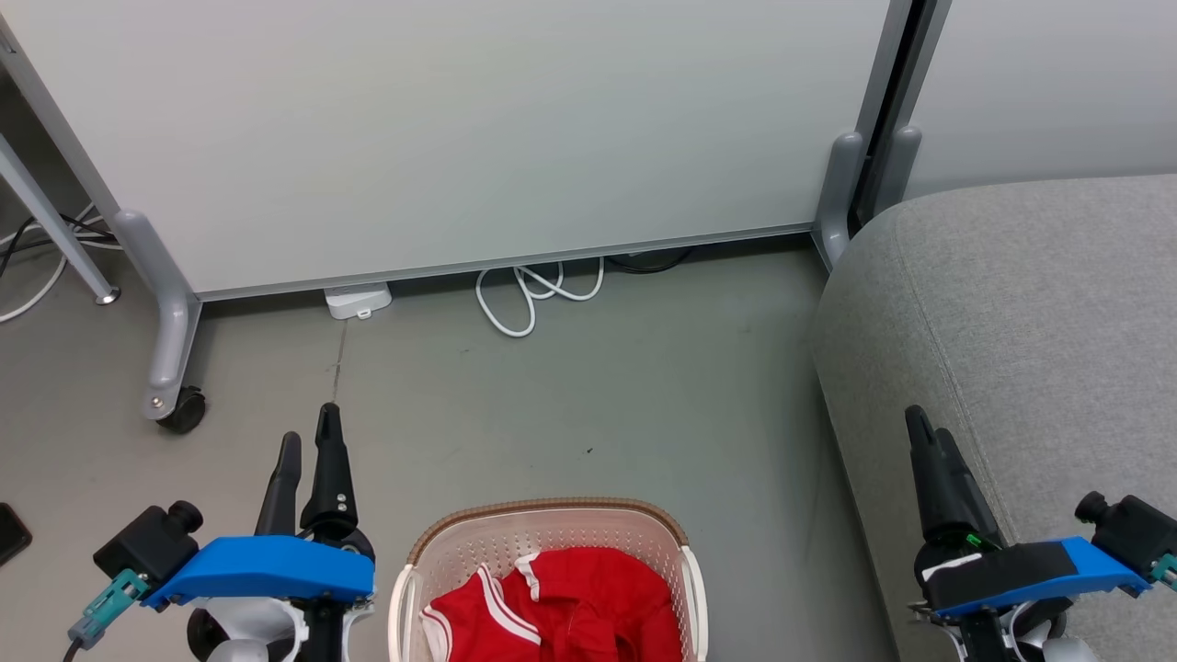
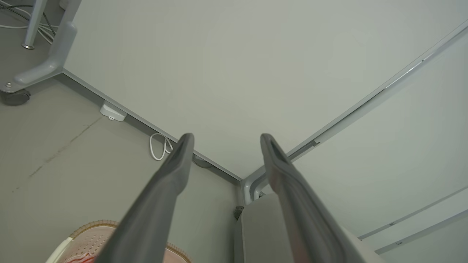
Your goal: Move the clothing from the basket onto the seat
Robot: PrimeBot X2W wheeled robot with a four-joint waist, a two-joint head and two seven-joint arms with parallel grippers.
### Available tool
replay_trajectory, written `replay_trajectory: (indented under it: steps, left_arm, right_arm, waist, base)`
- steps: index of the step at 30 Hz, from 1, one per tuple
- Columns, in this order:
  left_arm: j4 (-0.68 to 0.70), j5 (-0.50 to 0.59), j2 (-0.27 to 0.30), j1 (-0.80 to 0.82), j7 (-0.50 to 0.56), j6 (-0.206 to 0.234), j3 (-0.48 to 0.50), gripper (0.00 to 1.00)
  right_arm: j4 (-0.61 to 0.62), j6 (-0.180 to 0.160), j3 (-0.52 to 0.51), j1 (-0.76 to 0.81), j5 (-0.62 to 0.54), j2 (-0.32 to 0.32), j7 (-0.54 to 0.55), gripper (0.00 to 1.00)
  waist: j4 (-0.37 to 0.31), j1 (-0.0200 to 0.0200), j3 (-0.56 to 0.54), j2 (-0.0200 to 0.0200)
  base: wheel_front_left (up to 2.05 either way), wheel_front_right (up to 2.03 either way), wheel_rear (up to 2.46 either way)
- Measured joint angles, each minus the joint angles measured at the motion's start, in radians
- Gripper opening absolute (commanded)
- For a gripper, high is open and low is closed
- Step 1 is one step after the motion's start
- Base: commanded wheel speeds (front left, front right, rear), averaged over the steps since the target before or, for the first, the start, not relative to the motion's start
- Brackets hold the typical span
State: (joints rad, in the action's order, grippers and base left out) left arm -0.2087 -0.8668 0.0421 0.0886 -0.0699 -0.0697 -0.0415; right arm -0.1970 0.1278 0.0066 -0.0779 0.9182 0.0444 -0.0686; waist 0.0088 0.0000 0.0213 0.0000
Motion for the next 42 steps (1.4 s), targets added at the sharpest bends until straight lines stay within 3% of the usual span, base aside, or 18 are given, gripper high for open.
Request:
replay_trajectory:
  steps: [12,42]
  left_arm:
    - [-0.007,0.165,0.001,0.012,-0.038,0.018,-0.036,1.00]
    - [-0.020,0.505,0.004,0.033,-0.115,0.034,-0.106,1.00]
  right_arm:
    - [-0.001,0.000,0.030,-0.003,-0.191,0.000,-0.039,1.00]
    - [-0.015,0.001,0.067,-0.021,-0.514,0.001,-0.117,1.00]
  waist:
    - [0.004,0.0000,0.004,0.0000]
    - [0.014,0.0000,0.010,0.0000]
  base:
    - [0.00,0.00,0.00]
    - [0.00,0.00,0.00]
